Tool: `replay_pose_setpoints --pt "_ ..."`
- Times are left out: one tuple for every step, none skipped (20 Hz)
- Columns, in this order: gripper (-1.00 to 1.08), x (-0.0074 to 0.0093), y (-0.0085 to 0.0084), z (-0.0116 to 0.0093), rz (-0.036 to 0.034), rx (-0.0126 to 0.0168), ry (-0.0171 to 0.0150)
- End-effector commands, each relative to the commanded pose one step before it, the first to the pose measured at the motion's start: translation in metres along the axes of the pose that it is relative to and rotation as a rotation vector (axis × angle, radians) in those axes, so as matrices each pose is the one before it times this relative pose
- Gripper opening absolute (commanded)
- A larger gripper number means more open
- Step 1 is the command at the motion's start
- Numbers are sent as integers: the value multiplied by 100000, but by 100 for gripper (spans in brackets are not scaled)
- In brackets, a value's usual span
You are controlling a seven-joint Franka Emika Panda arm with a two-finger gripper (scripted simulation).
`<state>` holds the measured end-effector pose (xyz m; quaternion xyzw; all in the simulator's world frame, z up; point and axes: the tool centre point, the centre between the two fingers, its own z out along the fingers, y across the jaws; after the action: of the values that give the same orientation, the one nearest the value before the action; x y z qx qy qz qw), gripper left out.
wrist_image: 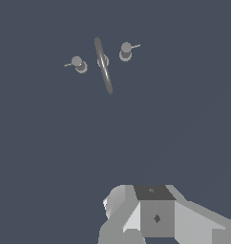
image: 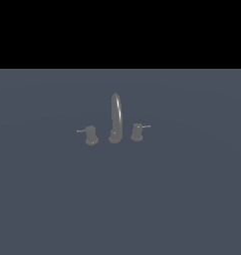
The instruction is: Turn on the faucet by rotating a designated handle.
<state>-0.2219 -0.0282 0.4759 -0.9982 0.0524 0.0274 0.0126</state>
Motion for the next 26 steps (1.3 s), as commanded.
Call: replay_pose_setpoints --pt "-100 1346 -2 281 3703 -102 134" --pt "-100 635 -23 144 1744 -46 81" --pt "-100 680 -34 166 1866 -48 87" --pt "-100 723 -49 191 1984 -50 94" --pt "-100 767 -64 219 2105 -51 100" --pt "-100 809 -83 250 2224 -52 107" --pt "-100 850 -104 284 2341 -52 114" --pt "-100 864 -123 312 2389 -50 117" --pt "-100 859 -141 334 2386 -47 118" --pt "-100 853 -158 356 2384 -44 118" --pt "-100 846 -175 378 2381 -40 119" --pt "-100 838 -191 400 2378 -37 119" --pt "-100 829 -207 422 2376 -34 120" --pt "-100 820 -223 444 2374 -30 120" --pt "-100 810 -238 466 2371 -26 120" --pt "-100 798 -252 488 2369 -23 120" --pt "-100 787 -266 510 2367 -19 119" --pt "-100 774 -280 531 2364 -15 119" --pt "-100 760 -292 553 2362 -11 119" --pt "-100 747 -304 574 2361 -8 118" --pt "-100 732 -315 595 2358 -4 117" --pt "-100 717 -325 616 2358 0 116" --pt "-100 700 -335 637 2354 4 115" --pt "-100 684 -343 658 2354 8 114" --pt "-100 667 -352 678 2352 12 113" --pt "-100 650 -358 699 2351 16 111"
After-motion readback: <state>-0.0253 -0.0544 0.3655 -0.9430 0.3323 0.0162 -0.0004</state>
